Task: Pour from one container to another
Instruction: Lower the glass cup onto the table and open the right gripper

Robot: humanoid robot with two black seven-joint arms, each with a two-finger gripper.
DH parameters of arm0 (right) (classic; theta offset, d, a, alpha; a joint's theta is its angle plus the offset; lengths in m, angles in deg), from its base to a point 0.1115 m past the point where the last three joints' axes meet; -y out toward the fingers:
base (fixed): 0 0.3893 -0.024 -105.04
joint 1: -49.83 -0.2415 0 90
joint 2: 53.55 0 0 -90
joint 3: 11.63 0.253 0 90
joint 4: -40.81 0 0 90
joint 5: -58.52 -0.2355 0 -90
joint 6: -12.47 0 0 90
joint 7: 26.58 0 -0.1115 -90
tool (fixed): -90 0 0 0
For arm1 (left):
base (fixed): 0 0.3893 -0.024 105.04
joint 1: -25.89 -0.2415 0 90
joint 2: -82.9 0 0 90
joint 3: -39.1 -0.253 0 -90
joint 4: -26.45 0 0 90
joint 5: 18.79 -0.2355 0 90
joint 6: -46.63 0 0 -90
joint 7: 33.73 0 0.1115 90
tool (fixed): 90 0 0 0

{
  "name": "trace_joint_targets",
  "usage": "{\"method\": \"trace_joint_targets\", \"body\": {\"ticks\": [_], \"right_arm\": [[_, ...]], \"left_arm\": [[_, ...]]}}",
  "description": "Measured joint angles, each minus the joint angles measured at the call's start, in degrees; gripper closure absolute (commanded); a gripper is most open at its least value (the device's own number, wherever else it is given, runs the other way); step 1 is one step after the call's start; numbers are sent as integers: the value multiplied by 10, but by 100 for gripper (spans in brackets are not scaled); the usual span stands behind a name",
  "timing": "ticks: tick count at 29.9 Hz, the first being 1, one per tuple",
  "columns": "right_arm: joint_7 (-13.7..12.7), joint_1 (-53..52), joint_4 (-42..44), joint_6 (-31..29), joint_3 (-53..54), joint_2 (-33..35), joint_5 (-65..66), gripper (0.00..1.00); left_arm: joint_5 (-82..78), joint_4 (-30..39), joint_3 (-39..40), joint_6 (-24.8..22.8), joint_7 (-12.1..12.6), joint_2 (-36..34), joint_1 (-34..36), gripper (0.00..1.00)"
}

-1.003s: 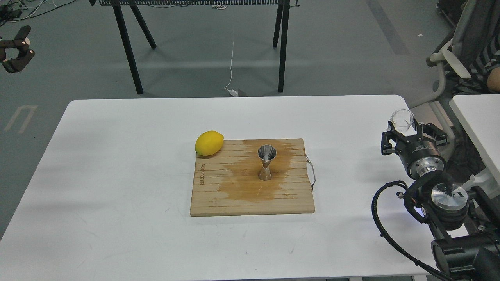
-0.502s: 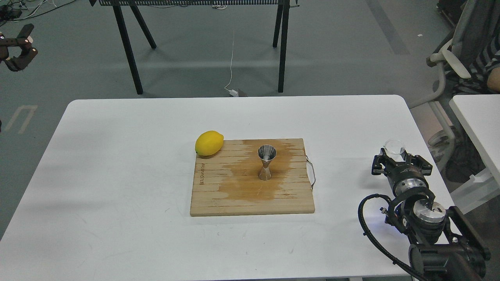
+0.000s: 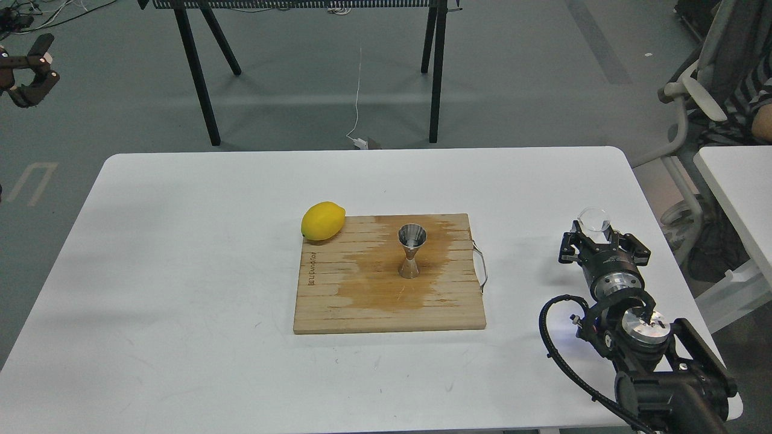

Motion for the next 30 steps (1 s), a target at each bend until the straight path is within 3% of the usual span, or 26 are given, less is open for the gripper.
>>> {"method": "trace_joint_targets", "body": {"ticks": [3, 17, 19, 20, 25, 30], "right_arm": [[3, 0, 7, 4, 0, 0, 0, 60], [9, -3, 28, 17, -12, 0, 1, 51], [9, -2, 28, 17, -13, 0, 1, 31], [9, -2, 28, 17, -13, 0, 1, 27], [9, -2, 30, 18, -13, 0, 1, 26], [9, -2, 34, 18, -13, 0, 1, 16]], "left_arm": [[0, 1, 0, 0, 0, 0, 0, 0], [0, 1, 0, 0, 0, 0, 0, 0], [0, 1, 0, 0, 0, 0, 0, 0], [0, 1, 0, 0, 0, 0, 0, 0], [0, 1, 0, 0, 0, 0, 0, 0], [0, 1, 0, 0, 0, 0, 0, 0]]}}
